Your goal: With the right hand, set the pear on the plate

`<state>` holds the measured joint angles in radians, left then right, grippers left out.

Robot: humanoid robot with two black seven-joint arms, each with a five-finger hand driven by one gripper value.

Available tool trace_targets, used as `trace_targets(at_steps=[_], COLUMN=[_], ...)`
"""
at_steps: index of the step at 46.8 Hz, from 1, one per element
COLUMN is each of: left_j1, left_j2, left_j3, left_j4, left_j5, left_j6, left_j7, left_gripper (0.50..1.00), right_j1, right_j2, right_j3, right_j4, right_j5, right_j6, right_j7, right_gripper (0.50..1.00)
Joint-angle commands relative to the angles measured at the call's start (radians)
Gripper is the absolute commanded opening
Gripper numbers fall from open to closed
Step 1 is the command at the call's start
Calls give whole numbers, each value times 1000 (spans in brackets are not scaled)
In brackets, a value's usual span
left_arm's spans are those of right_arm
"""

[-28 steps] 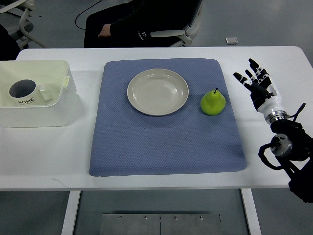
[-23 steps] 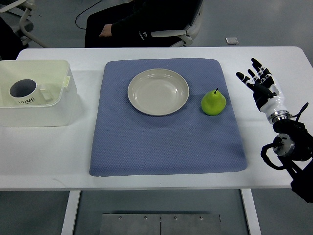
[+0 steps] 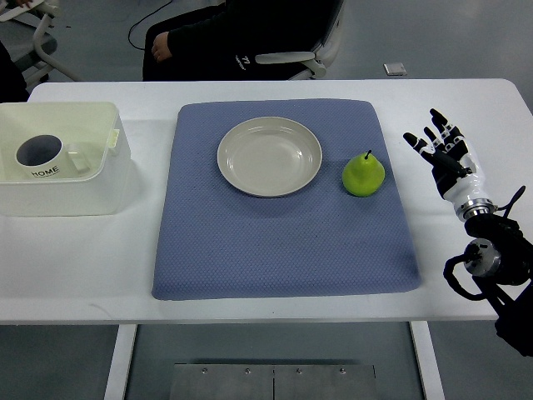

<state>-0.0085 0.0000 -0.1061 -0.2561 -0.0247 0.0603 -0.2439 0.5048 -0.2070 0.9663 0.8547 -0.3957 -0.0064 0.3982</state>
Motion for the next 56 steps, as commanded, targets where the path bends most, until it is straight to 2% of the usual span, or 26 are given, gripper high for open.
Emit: trace_targets(at_steps=[1,56], left_j1=[-1,-1], left_j2=[0,0], left_j3=[0,0], left_j4=[0,0], left_j5=[0,0], left_j6=[0,0], left_j7=[0,0], left_gripper=[1000,1000], right_j1=[0,17], right_j2=[0,6], right_j3=[0,-1], right_j4=[-2,-20], right_j5=[0,0], right_j6=[0,-1], right_j7=[1,37], right_gripper=[1000,1000])
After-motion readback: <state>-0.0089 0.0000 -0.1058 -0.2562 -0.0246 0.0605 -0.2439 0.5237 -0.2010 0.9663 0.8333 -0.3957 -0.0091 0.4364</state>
